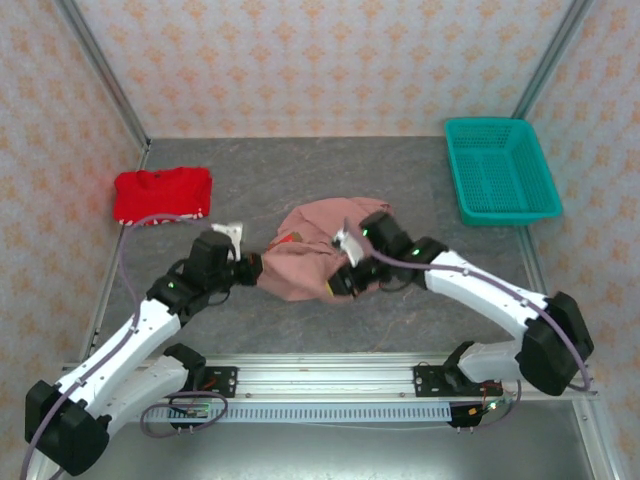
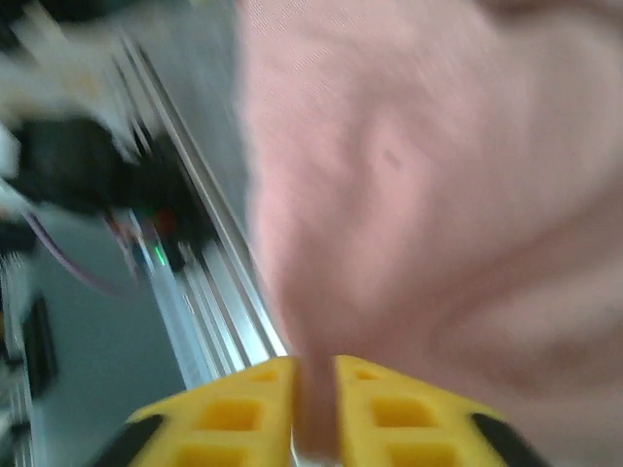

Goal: Fold the inside-out t-shirt
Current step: Turn the T-shirt inside out at the center of the table, then adjust the T-shirt at the center of the table.

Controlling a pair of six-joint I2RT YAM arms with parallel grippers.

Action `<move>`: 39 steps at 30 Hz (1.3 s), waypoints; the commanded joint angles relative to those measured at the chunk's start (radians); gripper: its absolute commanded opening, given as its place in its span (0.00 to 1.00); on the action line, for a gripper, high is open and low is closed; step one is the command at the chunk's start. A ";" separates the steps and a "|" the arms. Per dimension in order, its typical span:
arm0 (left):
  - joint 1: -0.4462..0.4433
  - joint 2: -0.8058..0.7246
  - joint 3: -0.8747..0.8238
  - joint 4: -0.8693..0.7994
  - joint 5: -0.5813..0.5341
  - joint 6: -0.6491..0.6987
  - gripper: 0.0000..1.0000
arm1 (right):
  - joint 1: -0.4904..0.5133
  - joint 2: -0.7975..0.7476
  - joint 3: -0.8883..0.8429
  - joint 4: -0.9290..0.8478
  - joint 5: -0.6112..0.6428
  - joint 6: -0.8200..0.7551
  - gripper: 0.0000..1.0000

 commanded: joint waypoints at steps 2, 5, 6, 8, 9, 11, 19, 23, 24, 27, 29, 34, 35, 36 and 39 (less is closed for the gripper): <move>0.000 -0.078 -0.047 -0.027 0.000 -0.069 0.49 | -0.035 -0.095 -0.008 0.060 0.210 0.030 0.53; -0.001 -0.013 -0.043 0.102 -0.019 -0.114 0.68 | -0.147 -0.014 0.041 0.189 0.346 0.165 0.59; -0.004 0.031 -0.029 0.129 -0.006 -0.113 0.70 | -0.157 0.034 0.082 0.171 0.399 0.168 0.59; -0.040 0.139 0.008 0.155 -0.005 -0.091 0.73 | -0.134 0.147 0.175 0.119 0.490 0.130 0.58; -0.073 0.200 0.031 0.154 -0.028 -0.081 0.73 | -0.118 0.196 0.199 0.130 0.525 0.122 0.58; -0.138 0.302 0.080 0.130 -0.086 -0.025 0.74 | -0.102 0.282 0.232 0.177 0.498 0.112 0.58; -0.167 0.514 0.149 0.153 -0.254 -0.033 0.74 | -0.049 0.481 0.306 0.207 0.467 0.065 0.55; -0.159 0.480 0.124 0.165 -0.261 -0.028 0.74 | -0.056 0.528 0.385 0.202 0.465 0.043 0.23; -0.160 0.448 0.107 0.182 -0.241 -0.012 0.74 | -0.064 0.521 0.415 0.198 0.449 0.043 0.15; -0.168 0.343 0.054 0.241 -0.156 0.042 0.74 | -0.098 0.481 0.489 0.190 0.385 0.057 0.04; -0.182 0.304 0.033 0.291 -0.080 0.071 0.76 | -0.129 0.460 0.523 0.178 0.345 0.074 0.00; -0.202 0.443 0.134 0.216 -0.051 0.160 0.77 | -0.174 0.551 0.679 0.100 0.322 0.108 0.10; -0.202 0.486 0.160 0.187 -0.066 0.167 0.78 | -0.178 0.586 0.731 0.065 0.326 0.109 0.17; -0.202 0.529 0.192 0.149 -0.080 0.181 0.77 | -0.182 0.614 0.779 0.024 0.342 0.112 0.25; -0.204 0.577 0.219 0.132 -0.045 0.192 0.77 | -0.184 0.590 0.799 -0.028 0.430 0.091 0.45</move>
